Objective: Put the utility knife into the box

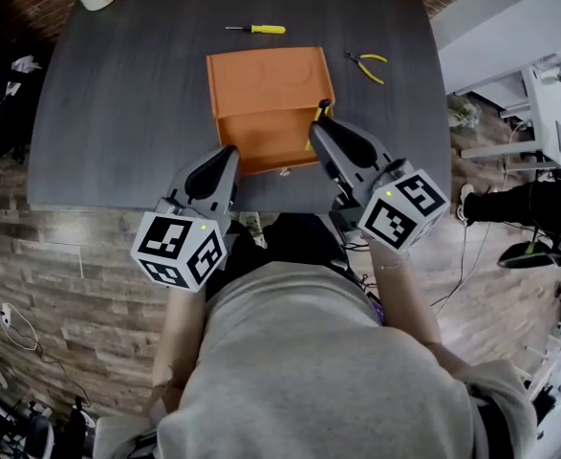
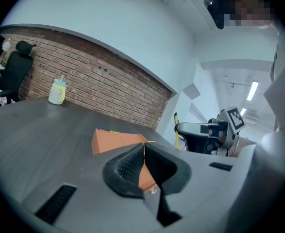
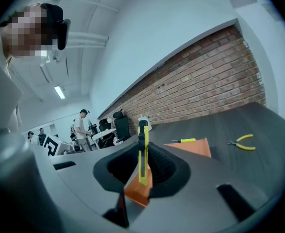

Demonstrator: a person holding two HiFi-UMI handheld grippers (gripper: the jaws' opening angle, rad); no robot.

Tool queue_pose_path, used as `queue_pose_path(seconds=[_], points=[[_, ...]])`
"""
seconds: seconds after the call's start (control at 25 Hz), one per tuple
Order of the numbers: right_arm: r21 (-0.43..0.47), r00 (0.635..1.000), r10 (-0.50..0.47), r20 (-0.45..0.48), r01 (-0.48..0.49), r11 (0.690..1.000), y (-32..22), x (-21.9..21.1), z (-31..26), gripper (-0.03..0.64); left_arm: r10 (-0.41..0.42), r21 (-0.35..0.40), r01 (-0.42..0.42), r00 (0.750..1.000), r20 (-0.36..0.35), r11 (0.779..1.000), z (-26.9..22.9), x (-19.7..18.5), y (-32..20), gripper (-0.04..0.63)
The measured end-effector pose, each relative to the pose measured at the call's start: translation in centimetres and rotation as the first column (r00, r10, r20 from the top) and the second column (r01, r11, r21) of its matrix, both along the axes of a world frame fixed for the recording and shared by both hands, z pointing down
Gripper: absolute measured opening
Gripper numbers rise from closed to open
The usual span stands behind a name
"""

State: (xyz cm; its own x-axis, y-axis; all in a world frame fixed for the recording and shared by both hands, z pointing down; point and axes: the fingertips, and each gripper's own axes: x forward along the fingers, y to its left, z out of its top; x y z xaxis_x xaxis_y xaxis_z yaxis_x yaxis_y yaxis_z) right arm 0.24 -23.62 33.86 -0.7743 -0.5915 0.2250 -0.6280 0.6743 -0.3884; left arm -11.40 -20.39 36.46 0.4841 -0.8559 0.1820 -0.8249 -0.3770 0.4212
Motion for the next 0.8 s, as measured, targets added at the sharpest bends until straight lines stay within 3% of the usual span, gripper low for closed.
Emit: queue_pose_path(seconds=[0.2,0.4,0.6,0.72,0.8], points=[[-0.027,0.996,-0.076,-0.048,0.075,0.997,-0.8,-0.3,1.1,0.068,-0.050,-0.034,0.050,0.999,-0.003,0.998,1.0,-0.6,-0.1,0.023],[-0.025,0.966,-0.186,-0.181,0.185,0.982,-1.8,-1.2,3.0,0.069,-0.085,-0.046,0.084,0.996,-0.014,0.995,1.4,-1.1,-0.4,0.023],[-0.057,0.941,-0.271,-0.202,0.264,0.963,-2.6,-2.1,4.0,0.069,-0.116,-0.066,0.115,0.993,-0.022,0.991,1.9,-1.2,-0.5,0.023],[-0.086,0.911,-0.331,-0.245,0.320,0.944,-3.0,-2.6,5.1,0.068,-0.147,-0.071,0.144,0.989,-0.036,0.987,1.9,-1.7,-0.7,0.023],[-0.135,0.873,-0.390,-0.293,0.366,0.921,-2.9,-3.1,6.3,0.069,-0.154,-0.074,0.152,0.988,-0.029,0.986,2.0,-1.9,-0.8,0.023]])
